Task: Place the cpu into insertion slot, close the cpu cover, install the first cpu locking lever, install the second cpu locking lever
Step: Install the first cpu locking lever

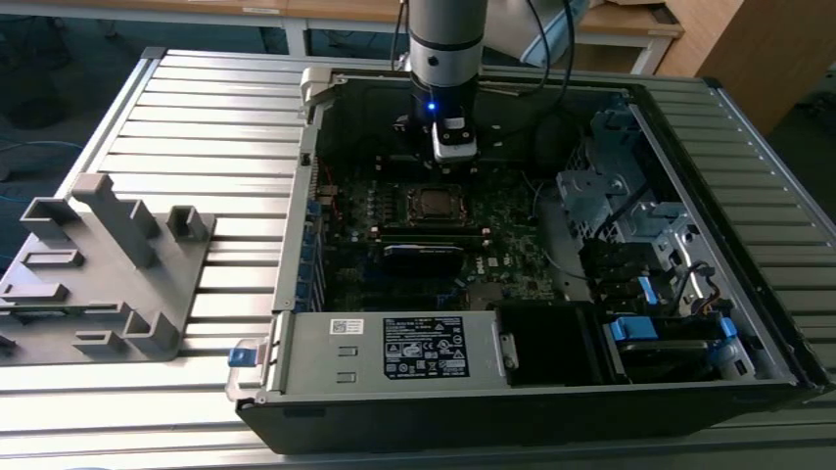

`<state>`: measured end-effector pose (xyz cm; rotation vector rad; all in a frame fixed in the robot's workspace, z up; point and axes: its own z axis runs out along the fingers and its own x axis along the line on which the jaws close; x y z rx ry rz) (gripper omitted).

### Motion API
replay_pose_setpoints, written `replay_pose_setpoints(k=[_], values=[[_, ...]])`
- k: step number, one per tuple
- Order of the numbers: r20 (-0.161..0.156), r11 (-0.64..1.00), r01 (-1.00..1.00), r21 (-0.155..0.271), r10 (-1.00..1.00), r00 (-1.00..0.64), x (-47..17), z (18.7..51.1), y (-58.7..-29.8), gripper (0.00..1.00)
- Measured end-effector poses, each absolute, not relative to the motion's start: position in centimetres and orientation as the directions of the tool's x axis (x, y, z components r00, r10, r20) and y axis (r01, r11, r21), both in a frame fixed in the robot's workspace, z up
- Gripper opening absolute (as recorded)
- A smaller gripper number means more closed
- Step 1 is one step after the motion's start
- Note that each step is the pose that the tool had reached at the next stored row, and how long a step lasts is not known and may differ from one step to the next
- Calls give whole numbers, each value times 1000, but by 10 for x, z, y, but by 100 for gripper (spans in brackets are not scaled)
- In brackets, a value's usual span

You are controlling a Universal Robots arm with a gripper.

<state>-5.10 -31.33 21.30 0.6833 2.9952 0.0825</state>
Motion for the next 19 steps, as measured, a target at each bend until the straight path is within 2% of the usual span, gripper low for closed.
replay_pose_setpoints(k=[6,19], values=[[-54,907,416,67,420,-906,-51,213,-313,11],[-54,977,201,67,205,-977,-50,210,-313,11]])
